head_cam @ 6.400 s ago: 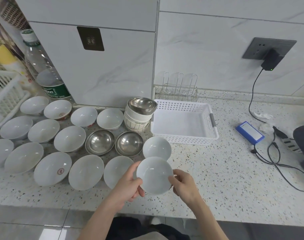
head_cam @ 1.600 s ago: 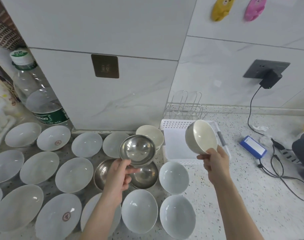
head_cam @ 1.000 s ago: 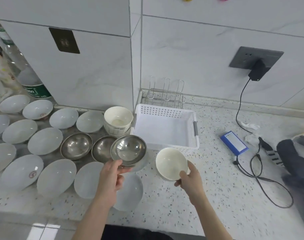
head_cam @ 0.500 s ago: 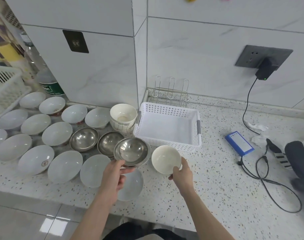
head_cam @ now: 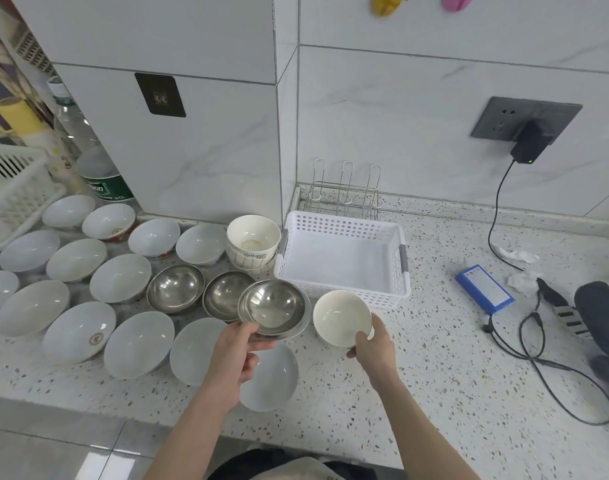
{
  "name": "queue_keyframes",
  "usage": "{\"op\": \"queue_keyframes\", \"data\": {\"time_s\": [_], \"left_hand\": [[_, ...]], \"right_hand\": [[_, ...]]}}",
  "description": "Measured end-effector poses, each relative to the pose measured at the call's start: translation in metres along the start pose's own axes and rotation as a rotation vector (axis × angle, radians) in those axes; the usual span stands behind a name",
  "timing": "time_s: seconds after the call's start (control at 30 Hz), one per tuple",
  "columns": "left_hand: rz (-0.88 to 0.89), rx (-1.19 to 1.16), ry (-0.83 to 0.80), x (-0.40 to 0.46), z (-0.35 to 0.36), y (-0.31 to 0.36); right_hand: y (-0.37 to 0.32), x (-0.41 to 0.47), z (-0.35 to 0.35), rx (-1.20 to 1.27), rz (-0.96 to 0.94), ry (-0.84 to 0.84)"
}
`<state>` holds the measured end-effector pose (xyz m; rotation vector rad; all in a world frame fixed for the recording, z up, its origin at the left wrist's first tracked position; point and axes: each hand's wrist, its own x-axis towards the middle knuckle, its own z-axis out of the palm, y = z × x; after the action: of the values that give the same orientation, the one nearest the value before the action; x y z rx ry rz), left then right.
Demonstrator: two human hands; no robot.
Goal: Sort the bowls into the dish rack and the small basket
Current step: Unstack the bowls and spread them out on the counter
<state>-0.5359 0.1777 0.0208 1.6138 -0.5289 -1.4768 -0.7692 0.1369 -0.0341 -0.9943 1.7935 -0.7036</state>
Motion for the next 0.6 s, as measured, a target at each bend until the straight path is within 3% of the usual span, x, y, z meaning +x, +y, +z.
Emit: {"op": "queue_keyframes", "data": {"time_s": [0.3,0.4,0.5,0.6], "left_hand": [[-0.024,0.118,-0.071,-0.001,0.006,-0.001],[-0.021,0.182,-0.114,-0.003,0.011,-0.004],[-0.019,0.279,-0.178,-0.007,0.019,-0.008],[-0.014,0.351,-0.241,-0.012,0.03,-0.017]], "right_hand": [[-0.003,-0.002,-0.011,-0.001,0.033,-0.091],[-0.005,-0.01,-0.019,-0.113,0.089,0.012],[-0.006,-0.025,-0.031,-0.095,0.017,0.113],[-0.003,-0.04,-0.043,-0.013,-0.067,-0.025]]}}
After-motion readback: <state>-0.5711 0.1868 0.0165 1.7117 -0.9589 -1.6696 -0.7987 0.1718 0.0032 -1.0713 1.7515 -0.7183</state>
